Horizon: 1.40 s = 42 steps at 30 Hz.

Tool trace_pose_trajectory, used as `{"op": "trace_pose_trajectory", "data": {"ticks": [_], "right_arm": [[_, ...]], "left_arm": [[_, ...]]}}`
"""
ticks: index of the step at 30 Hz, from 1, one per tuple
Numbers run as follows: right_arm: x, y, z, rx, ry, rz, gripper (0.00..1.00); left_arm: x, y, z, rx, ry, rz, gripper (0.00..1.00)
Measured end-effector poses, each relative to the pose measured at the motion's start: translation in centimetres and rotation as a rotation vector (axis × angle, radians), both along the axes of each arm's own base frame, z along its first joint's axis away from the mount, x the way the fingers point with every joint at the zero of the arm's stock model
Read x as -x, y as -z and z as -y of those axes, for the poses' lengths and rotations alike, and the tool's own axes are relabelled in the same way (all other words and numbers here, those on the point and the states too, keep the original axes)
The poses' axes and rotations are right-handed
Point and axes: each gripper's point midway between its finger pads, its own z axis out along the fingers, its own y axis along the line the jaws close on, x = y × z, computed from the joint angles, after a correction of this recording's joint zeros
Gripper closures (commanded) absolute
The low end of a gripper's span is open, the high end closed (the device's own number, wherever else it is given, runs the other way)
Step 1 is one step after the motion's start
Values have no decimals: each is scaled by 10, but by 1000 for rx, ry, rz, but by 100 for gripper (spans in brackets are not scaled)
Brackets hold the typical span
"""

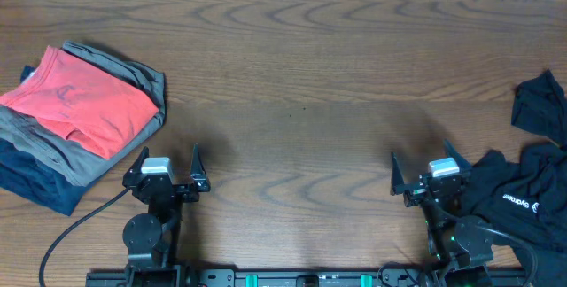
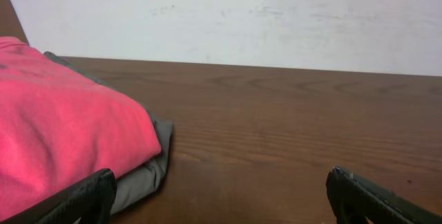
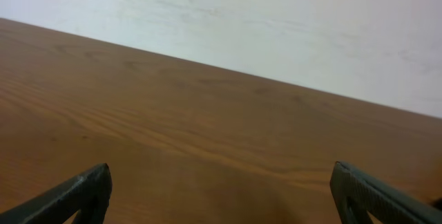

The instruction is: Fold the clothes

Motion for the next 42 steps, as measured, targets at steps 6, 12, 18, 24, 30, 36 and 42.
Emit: {"op": "trace_pose_trajectory", "data": {"ticks": [6,12,18,24,30,36,42], "right_arm": [[0,11,1,-96,17,-79,1],[10,36,15,-133,121,-338,1],[12,20,28,-115,217,-529,1],[8,15,26,-97,232,-760,1],[-4,14,24,-119,256,-864,1],[33,65,90,-142,743,-1106,1],[46,106,121,-148,966,-1226,2]], "left_arm": [[3,5,3,83,9,-58,2],[17,37,19,161,71,-319,2],[27,16,25,194,89,-504,2],[35,12,28,222,78,-723,2],[37,28,28,234,66,-848,2],[39,35,29,239,64,-892,2],[40,35,29,240,65,-894,2]]}}
